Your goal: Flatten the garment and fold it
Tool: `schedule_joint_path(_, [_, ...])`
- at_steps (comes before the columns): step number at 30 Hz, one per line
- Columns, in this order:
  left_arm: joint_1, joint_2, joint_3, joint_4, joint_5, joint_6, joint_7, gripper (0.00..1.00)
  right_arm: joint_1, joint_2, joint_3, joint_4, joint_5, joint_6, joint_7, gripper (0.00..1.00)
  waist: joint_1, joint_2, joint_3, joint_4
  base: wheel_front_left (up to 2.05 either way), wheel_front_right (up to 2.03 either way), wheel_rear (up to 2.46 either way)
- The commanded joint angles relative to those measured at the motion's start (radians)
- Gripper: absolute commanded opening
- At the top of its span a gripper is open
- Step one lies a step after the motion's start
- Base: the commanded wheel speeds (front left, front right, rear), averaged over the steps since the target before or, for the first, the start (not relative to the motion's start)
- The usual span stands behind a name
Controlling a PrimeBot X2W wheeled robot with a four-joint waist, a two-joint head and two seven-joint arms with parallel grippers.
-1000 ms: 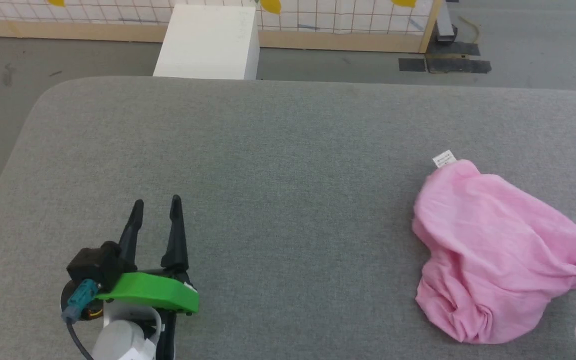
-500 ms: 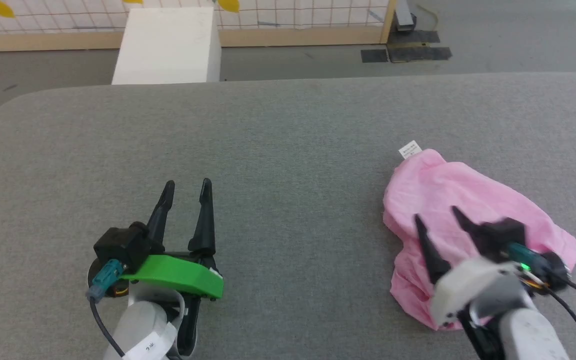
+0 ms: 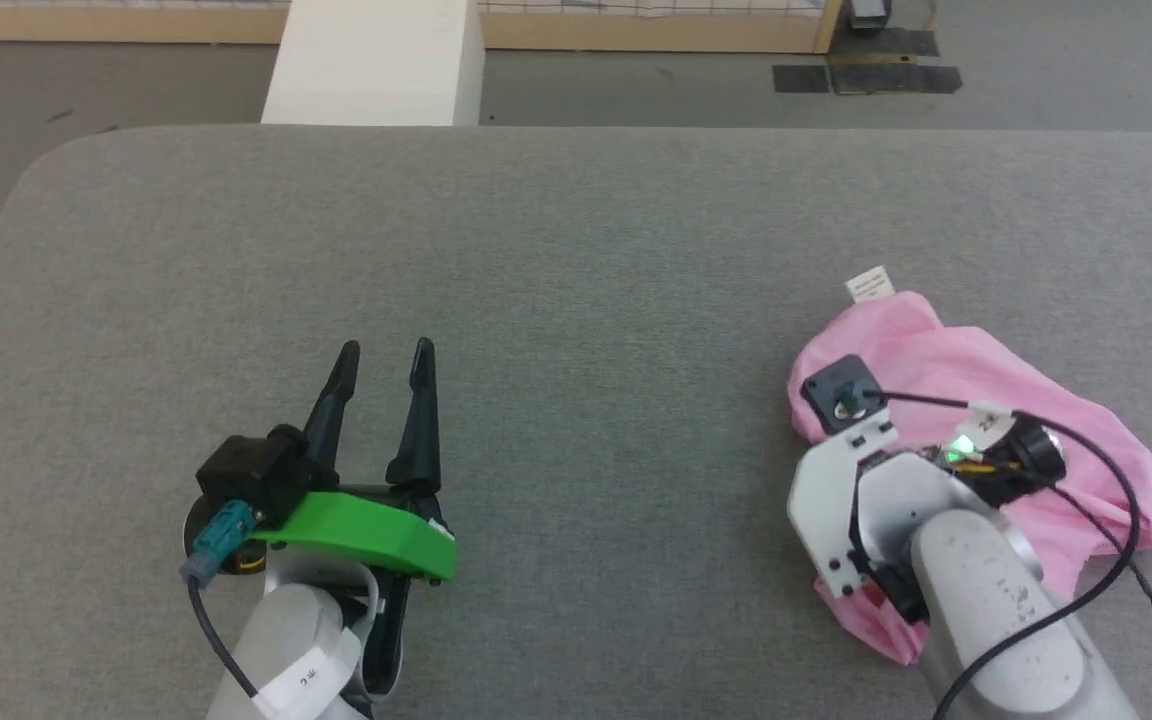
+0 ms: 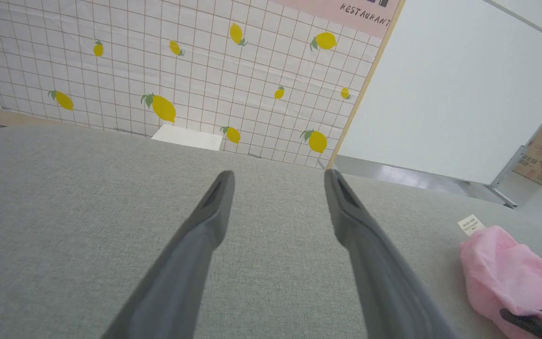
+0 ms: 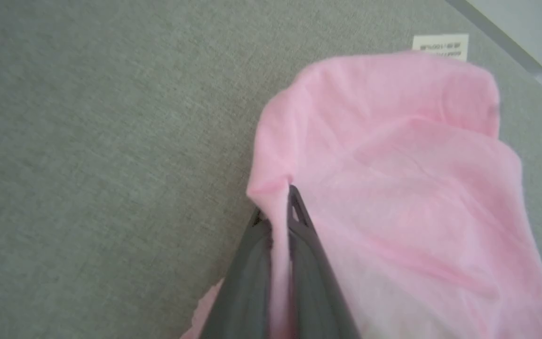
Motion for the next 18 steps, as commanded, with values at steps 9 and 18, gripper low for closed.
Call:
schedule_joint_path(9, [0.004,0.000,0.028,-0.003,-0.007,0.010,-0.004,1.00,-0.098,0.009,0.217,-0.108,0.156,-0.002,-0.208,0.00,-0.0001,0.0000,-0.019,0.037,0.00,0.00,0.00])
schedule_joint_path(18, [0.023,0.000,0.040,-0.009,-0.012,0.015,-0.004,1.00,0.054,-0.010,0.569,-0.180,0.394,-0.002,-0.039,1.00,-0.0001,0.0000,-0.024,0.047,0.00,0.00,0.00])
